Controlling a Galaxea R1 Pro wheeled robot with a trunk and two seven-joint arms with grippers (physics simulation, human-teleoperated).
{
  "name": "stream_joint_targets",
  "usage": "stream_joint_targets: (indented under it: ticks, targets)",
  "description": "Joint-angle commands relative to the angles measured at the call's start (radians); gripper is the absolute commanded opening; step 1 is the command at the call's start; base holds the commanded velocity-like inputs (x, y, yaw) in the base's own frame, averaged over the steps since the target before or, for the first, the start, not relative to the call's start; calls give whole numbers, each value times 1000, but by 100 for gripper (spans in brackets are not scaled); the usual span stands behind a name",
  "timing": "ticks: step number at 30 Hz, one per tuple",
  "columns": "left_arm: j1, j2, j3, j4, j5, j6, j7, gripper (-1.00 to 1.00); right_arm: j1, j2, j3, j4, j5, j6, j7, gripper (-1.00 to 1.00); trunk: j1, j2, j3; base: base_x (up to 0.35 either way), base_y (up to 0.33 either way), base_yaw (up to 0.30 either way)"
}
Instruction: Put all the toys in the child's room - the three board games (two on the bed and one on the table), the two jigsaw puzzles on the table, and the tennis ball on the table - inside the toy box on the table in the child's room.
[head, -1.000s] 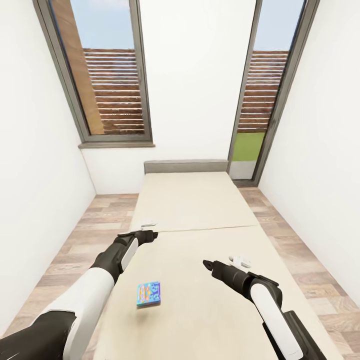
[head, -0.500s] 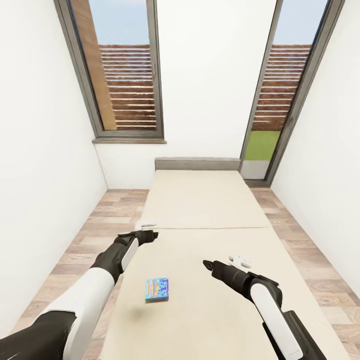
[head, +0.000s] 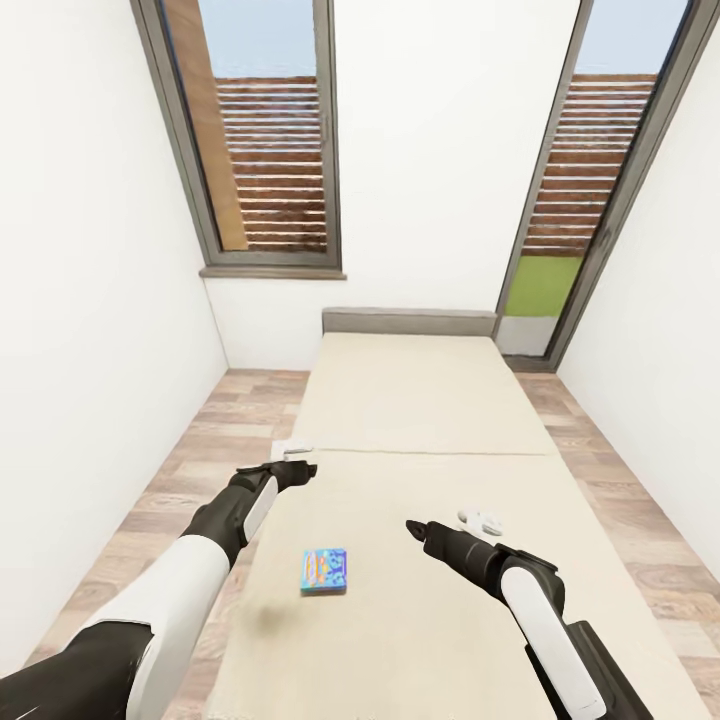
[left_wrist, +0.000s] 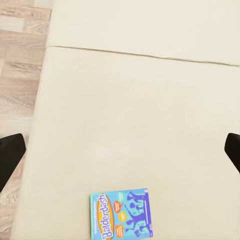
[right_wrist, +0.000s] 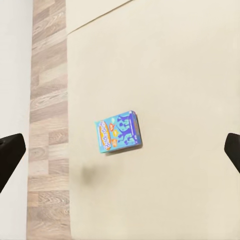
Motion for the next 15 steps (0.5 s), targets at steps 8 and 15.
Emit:
stream_joint_targets:
  ticks: [8,15]
  targets:
    - [-1,0,-3,-1,10,5,3,100,-1,-1,1,-1,-10,0,-10,100,1,-2,-15,0,0,16]
    - [-1,0,-3,-1,10,5,3,100,-1,-1,0,-1,-10,-1,-10,100,1,-2,-26,0,0,2]
